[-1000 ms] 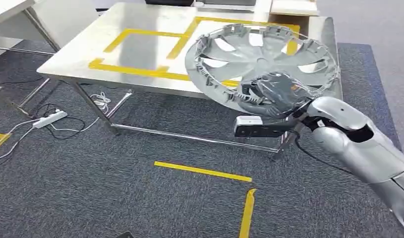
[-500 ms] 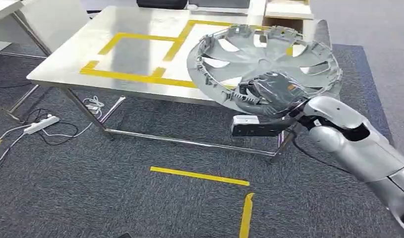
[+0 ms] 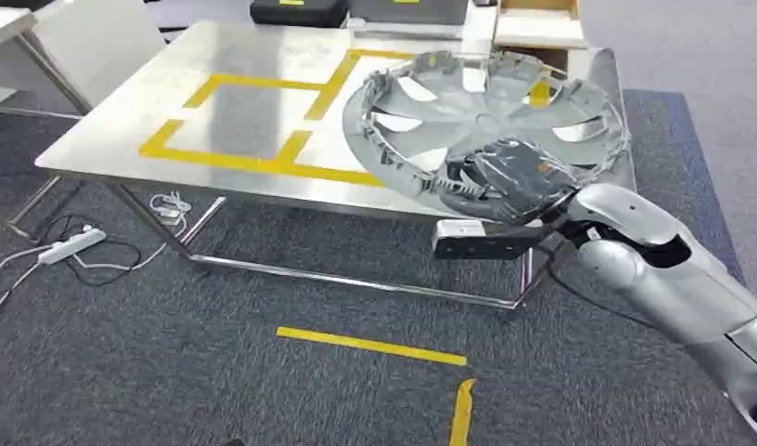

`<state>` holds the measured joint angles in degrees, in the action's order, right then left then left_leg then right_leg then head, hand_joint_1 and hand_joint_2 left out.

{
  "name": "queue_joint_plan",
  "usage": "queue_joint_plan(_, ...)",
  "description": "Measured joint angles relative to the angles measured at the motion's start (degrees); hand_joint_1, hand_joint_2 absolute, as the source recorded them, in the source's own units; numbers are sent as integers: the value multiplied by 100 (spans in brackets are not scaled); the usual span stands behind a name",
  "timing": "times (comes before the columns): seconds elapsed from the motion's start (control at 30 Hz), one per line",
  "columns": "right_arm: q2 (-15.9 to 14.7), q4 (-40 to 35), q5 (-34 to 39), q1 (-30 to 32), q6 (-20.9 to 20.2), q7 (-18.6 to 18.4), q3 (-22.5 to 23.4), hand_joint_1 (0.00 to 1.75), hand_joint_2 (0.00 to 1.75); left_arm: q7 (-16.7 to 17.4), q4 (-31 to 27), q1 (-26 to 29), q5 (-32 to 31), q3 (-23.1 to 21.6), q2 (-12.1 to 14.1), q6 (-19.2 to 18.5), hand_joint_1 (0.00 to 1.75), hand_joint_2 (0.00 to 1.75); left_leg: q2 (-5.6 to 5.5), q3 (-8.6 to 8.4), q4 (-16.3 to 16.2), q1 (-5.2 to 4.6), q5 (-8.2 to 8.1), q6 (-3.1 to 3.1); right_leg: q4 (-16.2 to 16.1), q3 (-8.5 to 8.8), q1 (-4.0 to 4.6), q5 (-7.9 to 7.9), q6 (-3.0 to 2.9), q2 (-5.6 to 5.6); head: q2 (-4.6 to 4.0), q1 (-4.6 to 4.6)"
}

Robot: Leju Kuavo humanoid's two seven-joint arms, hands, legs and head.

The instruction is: Take the parts from the cabinet and place them on the table.

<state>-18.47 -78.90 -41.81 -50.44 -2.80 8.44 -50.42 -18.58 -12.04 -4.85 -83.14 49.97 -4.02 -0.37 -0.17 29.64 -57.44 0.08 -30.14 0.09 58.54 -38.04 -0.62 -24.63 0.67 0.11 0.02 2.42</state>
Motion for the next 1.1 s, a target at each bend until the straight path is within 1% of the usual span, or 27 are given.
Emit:
queue_joint_plan(0.07,9,-2,-2,-27,0,-5,17,175,175,-2,2,-24,0,-7,-4,0,0,175,2,224,-425,13,54,-51,-20,118,-34,-51,-63,2,0,-9)
queue_joint_plan(0.1,46,2,-7,-28,-2,-13,6,175,175,-2,2,-28,0,-20,-15,-4,0,175,1,501,-885,28,21,-77,-20,164,-33,-98,-83,8,0,-28)
queue_joint_plan(0.17,116,4,-15,-24,-9,-2,-42,175,175,-2,2,-15,-2,-33,-15,-7,0,175,0,1040,-1620,31,-293,-104,-20,279,-25,-198,-101,32,0,-24)
queue_joint_plan(0.2,162,7,-15,-23,-11,2,-68,175,175,-2,2,-8,-7,-37,-15,-15,0,175,0,1219,-1774,30,-461,-103,-20,354,-25,-254,-107,50,0,-35)
queue_joint_plan(0.23,212,15,-20,-23,-15,2,-109,175,175,-2,4,-8,-18,-39,-13,-22,0,175,1,1315,-1715,27,-508,-93,-20,450,-25,-322,-106,55,0,-28)
queue_joint_plan(0.27,251,28,-22,-23,-22,2,-142,175,175,-2,4,-9,-17,-44,-13,-22,0,175,0,1313,-1502,17,-425,-72,-21,545,-25,-388,-105,59,0,-33)
queue_joint_plan(0.3,286,46,-24,-21,-26,2,-173,175,175,-2,4,-10,-17,-46,-9,-22,0,175,1,1254,-1154,2,-182,-38,-26,639,-26,-453,-102,58,0,-35)
queue_joint_plan(0.33,321,65,-26,-19,-28,0,-205,175,175,-2,4,-8,-17,-48,2,-22,0,175,1,1175,-724,-22,220,3,-31,718,-26,-515,-92,56,0,-37)
queue_joint_plan(0.37,334,85,-28,-14,-28,0,-227,175,175,-2,4,8,-18,-50,13,-22,0,175,1,1116,-286,-57,768,68,-45,730,-26,-566,-76,54,0,-46)
queue_joint_plan(0.4,369,107,-35,-5,-33,0,-267,175,175,0,4,11,-20,-50,30,-24,0,175,-32,1125,-91,-94,847,92,-17,813,2,-631,-37,92,0,-74)
queue_joint_plan(0.43,391,118,-46,-8,-37,2,-275,175,175,7,4,22,-20,-53,37,-26,0,175,-46,1073,-119,-92,830,103,-48,834,11,-699,13,93,0,-54)
queue_joint_plan(0.47,424,120,-50,-15,-37,0,-271,175,175,7,4,20,-33,-61,37,-35,0,175,-47,1042,-84,-86,823,135,-22,921,9,-670,50,107,0,-76)
queue_joint_plan(0.5,463,131,-57,-36,-44,-5,-286,175,175,7,4,-1,-37,-74,24,-39,0,175,-44,987,-55,-84,787,176,-11,922,10,-630,102,102,0,-65)
queue_joint_plan(0.57,529,157,-68,-57,-55,-7,-302,175,175,7,4,-30,-50,-88,0,-48,0,175,-42,853,-27,-59,804,218,80,897,5,-792,136,57,0,-57)
queue_joint_plan(0.6,575,175,-70,-76,-63,-2,-332,175,175,22,4,-52,-52,-92,0,-52,0,175,-40,830,-40,-56,776,240,407,722,7,-908,139,41,0,-52)
queue_joint_plan(0.7,704,240,-72,-60,-81,4,-444,175,175,33,4,-85,-55,-103,-13,-55,0,175,-40,793,-42,-70,686,270,1482,-34,7,-1359,158,41,0,-59)
queue_joint_plan(0.73,739,265,-74,-45,-83,4,-472,175,175,33,4,-88,-57,-107,-22,-55,0,175,-48,758,-43,-73,652,272,1524,-146,7,-1308,155,41,0,-59)
queue_joint_plan(0.77,772,293,-72,-40,-90,4,-501,175,175,42,4,-85,-59,-116,-33,-57,0,175,-61,707,-47,-76,611,270,1353,-150,8,-1091,144,41,0,-57)
queue_joint_plan(0.8,813,321,-72,-41,-96,2,-538,175,175,44,4,-78,-59,-127,-44,-59,0,175,-71,649,-53,-81,569,268,996,-61,14,-764,129,41,0,-55)
queue_joint_plan(0.83,846,354,-72,-38,-96,-9,-558,175,175,44,4,-79,-61,-133,-53,-59,0,175,-79,585,-58,-85,521,260,459,100,34,-338,87,38,0,-57)
queue_joint_plan(0.87,894,398,-72,-30,-94,-16,-586,175,175,59,4,-78,-61,-140,-72,-59,0,175,-80,554,-51,-73,486,251,104,200,66,-108,23,30,0,-54)
queue_joint_plan(0.9,944,452,-74,-28,-83,-15,-610,175,175,94,9,-100,-59,-140,-90,-59,0,175,-78,551,-48,-74,490,220,51,179,104,-221,7,16,0,-100)
queue_joint_plan(0.93,1001,483,-81,-38,-81,-15,-634,175,175,125,7,-108,-57,-140,-90,-59,0,175,-74,596,-55,-56,482,188,-111,307,122,-286,-27,23,0,-81)
queue_joint_plan(0.97,1043,513,-88,-16,-68,-16,-645,175,175,127,9,-114,-57,-140,-101,-59,0,175,-66,563,-61,-55,484,148,-113,286,126,-183,-67,22,0,-95)
queue_joint_plan(1.0,1069,538,-90,-15,-61,-15,-656,175,175,127,9,-115,-57,-142,-118,-61,0,175,-65,553,-93,-69,508,113,-139,309,139,-205,-99,12,0,-87)
queue_joint_plan(1.03,1099,568,-92,-19,-57,-15,-671,175,175,129,9,-116,-57,-142,-116,-57,0,175,-66,545,-95,-73,485,94,-181,371,83,-175,-124,16,0,-98)
queue_joint_plan(1.1,1161,630,-105,-21,-46,-24,-682,175,175,133,11,-125,-57,-142,-120,-55,0,175,-52,708,-445,-54,253,16,-223,452,44,-164,-139,-11,0,-136)
